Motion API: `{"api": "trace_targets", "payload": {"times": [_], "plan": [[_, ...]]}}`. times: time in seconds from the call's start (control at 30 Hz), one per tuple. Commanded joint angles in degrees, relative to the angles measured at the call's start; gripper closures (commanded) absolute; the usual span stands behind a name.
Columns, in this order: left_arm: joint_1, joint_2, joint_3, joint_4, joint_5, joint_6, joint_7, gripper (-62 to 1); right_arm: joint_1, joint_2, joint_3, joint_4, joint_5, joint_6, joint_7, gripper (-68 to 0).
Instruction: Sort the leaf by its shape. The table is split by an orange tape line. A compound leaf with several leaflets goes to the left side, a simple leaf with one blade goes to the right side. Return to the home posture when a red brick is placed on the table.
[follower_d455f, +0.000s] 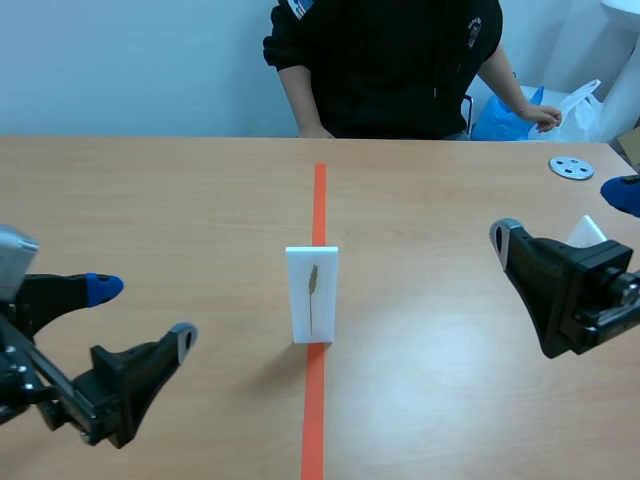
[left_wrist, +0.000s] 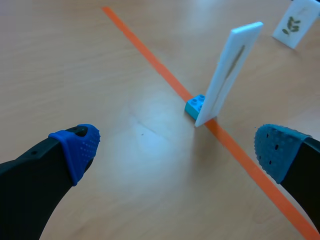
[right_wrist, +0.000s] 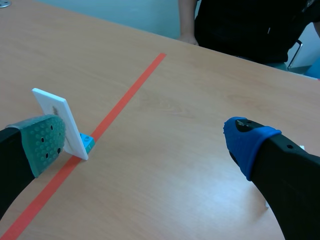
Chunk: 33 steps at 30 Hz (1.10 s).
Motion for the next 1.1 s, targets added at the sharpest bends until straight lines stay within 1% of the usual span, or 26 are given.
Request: {"api": "trace_targets", "payload": {"times": [0.0, 0.1, 0.17, 0.3, 0.43, 0.53, 0.67, 0.73, 0.83, 0.9, 0.97, 1.0, 1.07], "plan": [[-2.1, -0.1, 1.9, -0.8, 1.6, -0.3, -2.3, -62.3, 0.5, 1.0, 0.4, 0.1, 0.4, 0.2, 0.9, -67.9], [-6.5, -1.0, 7.1, -5.6, 3.8, -0.3, -6.0, -62.3, 0.5, 1.0, 0.4, 0.1, 0.3, 0.2, 0.9, -67.9], [-9.8, -0.9, 10.2, -8.9, 6.3, -0.3, -8.3, -62.3, 0.5, 1.0, 0.4, 0.1, 0.3, 0.2, 0.9, -67.9], [-16.1, -0.9, 16.9, -14.4, 10.3, -0.3, -12.8, -62.3, 0.5, 1.0, 0.4, 0.1, 0.3, 0.2, 0.9, -67.9], [-21.6, -0.4, 22.9, -19.3, 13.3, 0.0, -14.9, -62.3, 0.5, 0.9, 0.4, 0.1, 0.3, 0.2, 0.9, -67.9], [-24.6, 0.0, 26.9, -22.6, 13.5, 1.3, -16.5, -62.3, 0.5, 0.7, 0.5, 0.1, 0.4, 0.0, 0.9, -67.9], [-28.0, 2.3, 30.7, -27.1, 13.4, 5.5, -18.3, -61.8, 0.5, 0.5, 0.5, 0.1, 0.4, 0.0, 0.9, -67.9], [-29.5, 3.6, 32.1, -29.1, 13.4, 6.6, -19.2, -60.3, 0.5, 0.5, 0.5, 0.1, 0.3, 0.0, 0.8, -67.9], [-31.1, 5.3, 34.2, -31.5, 13.5, 6.6, -19.4, -59.3, 0.5, 0.5, 0.5, 0.1, 0.3, 0.0, 0.9, -67.9], [-31.9, 6.3, 35.8, -32.7, 14.8, 7.1, -20.3, -59.3, 0.5, 0.5, 0.5, 0.1, 0.4, 0.0, 0.9, -67.9], [-32.7, 7.2, 37.2, -33.5, 15.6, 9.0, -20.8, -59.3, 0.5, 0.5, 0.5, 0.1, 0.4, 0.0, 0.9, -67.9], [-33.2, 7.7, 37.8, -34.1, 15.6, 9.9, -20.8, -58.8, 0.5, 0.5, 0.5, 0.1, 0.4, 0.0, 0.9, -67.9], [-34.1, 8.7, 38.6, -35.6, 15.6, 11.5, -20.7, -55.4, 0.5, 0.4, 0.5, 0.1, 0.4, 0.0, 0.9, -67.9]]}}
